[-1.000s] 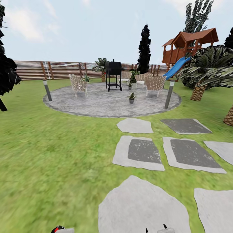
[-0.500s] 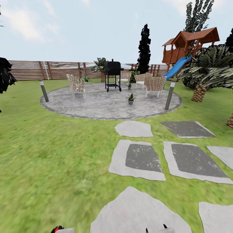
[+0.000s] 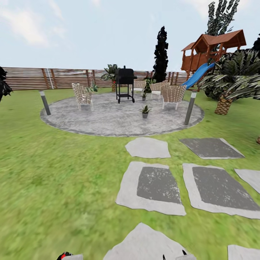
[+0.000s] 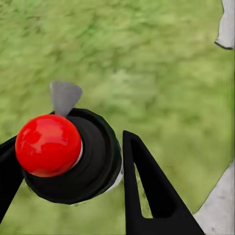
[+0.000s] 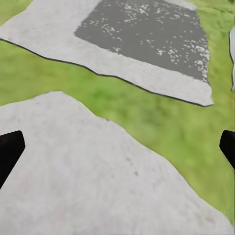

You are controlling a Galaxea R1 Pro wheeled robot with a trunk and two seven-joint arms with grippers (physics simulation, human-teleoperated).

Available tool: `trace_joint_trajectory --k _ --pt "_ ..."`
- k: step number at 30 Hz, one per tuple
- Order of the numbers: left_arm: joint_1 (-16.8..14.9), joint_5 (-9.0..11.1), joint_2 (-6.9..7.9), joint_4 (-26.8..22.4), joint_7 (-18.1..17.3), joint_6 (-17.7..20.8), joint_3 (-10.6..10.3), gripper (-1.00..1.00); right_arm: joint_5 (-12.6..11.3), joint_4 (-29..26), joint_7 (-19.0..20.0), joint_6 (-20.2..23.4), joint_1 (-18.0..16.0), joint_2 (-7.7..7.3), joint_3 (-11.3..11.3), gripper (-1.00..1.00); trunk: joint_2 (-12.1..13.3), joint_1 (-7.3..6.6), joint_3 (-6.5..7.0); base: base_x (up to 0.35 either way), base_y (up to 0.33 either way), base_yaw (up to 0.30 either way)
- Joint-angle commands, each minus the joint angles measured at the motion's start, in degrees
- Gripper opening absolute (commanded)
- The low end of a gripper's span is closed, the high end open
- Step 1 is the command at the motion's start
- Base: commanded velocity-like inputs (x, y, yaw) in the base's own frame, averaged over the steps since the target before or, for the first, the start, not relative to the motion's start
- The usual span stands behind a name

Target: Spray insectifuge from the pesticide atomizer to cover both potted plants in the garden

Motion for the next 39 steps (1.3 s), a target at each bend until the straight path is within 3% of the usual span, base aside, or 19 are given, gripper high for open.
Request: trace_joint_trajectory --k 1,39 --pt "-0.03 -0.55 -0.02 0.03 0.28 -0.14 0.19 -1.0 0.59 0.05 -0.6 -0.01 -0.04 0.01 0.12 1.0 -0.02 0.02 -0.05 0.327 -0.117 0.0" --pt "-0.03 -0.52 -0.02 0.03 0.28 -0.14 0.2 -1.0 0.59 0.05 -0.6 -0.01 -0.03 0.01 0.12 1.0 -0.02 0.02 -0.05 0.327 -0.117 0.0"
